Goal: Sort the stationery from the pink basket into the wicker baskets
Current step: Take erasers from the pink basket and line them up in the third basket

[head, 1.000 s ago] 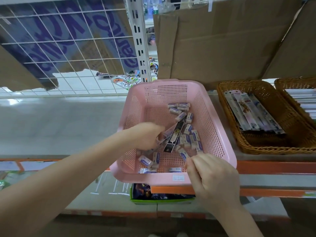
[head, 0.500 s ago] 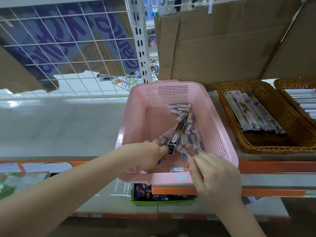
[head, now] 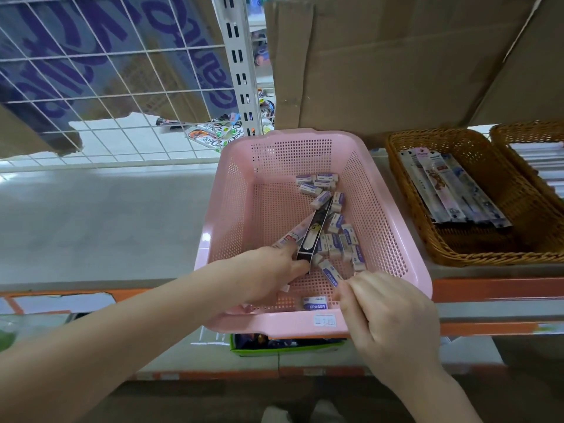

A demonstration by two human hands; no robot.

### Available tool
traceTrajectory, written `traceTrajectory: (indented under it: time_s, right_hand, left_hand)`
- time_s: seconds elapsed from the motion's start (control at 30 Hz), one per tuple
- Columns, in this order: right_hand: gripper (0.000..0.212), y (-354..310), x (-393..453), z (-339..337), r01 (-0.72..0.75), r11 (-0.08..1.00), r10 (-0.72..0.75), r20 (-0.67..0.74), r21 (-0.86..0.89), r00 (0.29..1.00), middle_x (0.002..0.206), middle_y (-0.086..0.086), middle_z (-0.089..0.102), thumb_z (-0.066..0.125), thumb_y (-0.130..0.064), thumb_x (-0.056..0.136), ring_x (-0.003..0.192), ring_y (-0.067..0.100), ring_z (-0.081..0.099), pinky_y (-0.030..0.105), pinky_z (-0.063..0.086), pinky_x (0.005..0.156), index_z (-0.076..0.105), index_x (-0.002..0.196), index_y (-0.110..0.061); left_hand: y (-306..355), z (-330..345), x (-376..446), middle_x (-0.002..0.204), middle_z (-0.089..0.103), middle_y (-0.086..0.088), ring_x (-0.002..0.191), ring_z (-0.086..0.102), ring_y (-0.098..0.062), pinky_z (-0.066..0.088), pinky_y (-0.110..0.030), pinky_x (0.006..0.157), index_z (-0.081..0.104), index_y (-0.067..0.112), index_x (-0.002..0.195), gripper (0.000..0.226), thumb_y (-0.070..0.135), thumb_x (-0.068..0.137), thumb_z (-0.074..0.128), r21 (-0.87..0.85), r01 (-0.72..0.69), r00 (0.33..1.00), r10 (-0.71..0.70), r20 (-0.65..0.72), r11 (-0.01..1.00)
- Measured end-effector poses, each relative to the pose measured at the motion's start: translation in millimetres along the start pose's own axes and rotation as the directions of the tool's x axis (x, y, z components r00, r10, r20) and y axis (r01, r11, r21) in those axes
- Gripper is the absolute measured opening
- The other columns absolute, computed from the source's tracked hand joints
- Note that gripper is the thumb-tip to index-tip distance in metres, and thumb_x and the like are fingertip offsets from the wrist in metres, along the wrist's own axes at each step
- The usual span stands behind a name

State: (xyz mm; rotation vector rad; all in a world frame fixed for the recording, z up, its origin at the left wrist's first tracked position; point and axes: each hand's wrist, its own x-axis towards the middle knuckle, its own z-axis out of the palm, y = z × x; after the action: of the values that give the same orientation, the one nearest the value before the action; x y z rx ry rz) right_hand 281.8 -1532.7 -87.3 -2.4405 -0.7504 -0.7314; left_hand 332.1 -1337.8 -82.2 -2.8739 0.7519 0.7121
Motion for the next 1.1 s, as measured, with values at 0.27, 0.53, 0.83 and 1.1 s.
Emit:
traceTrajectory:
  time_s: [0.27, 0.53, 0.83, 1.1]
  right_hand:
    - [0.045, -1, -1, 0, -0.001, 1.000, 0.001, -0.020, -0.013, 1.000, 0.063, -0.002, 0.067, 0.043, -0.035, 0.091, 0.054, 0.010, 0.061, 0.017, 0.044, 0.051, 0.069, 0.063, -0.012]
    - [0.036, -4, 1, -3, -0.011, 1.000, 0.011, -0.010, -0.022, 1.000, 0.057, -0.004, 0.063, 0.047, -0.030, 0.085, 0.049, 0.008, 0.057, 0.016, 0.043, 0.045, 0.065, 0.058, -0.014]
    - [0.036, -4, 3, -7, -0.020, 0.999, 0.022, 0.077, -0.029, 0.997, 0.056, -0.008, 0.059, 0.047, -0.031, 0.089, 0.049, 0.008, 0.054, 0.018, 0.045, 0.042, 0.061, 0.058, -0.018]
    - [0.035, 0, 11, -18, -0.034, 0.999, 0.038, 0.281, -0.019, 0.959, 0.062, -0.012, 0.054, 0.043, -0.036, 0.094, 0.057, 0.004, 0.050, 0.018, 0.044, 0.051, 0.060, 0.068, -0.021]
  left_hand:
    - [3, -3, -4, 0.122, 0.039, -0.010, 0.091, 0.055, -0.026, 0.046, -0.033, 0.071, 0.046, 0.019, 0.123, 0.035, 0.012, 0.089, 0.054, 0.054, -0.055, 0.998, 0.057, -0.032, 0.997]
    - [4, -4, -8, 0.108, 0.052, -0.008, 0.087, 0.059, -0.026, 0.047, -0.034, 0.070, 0.046, 0.018, 0.125, 0.030, 0.015, 0.095, 0.048, 0.146, -0.048, 0.994, 0.061, -0.086, 0.988]
    - [8, -7, -7, 0.096, 0.064, -0.006, 0.087, 0.062, -0.028, 0.042, -0.033, 0.063, 0.060, 0.016, 0.107, 0.019, 0.021, 0.098, 0.044, 0.297, 0.085, 0.994, -0.062, -0.086, 0.951]
    - [11, -12, -5, 0.098, 0.066, -0.006, 0.088, 0.064, -0.030, 0.052, -0.037, 0.069, 0.059, 0.016, 0.109, 0.023, 0.014, 0.093, 0.043, 0.221, 0.223, 0.968, -0.189, -0.162, 0.949]
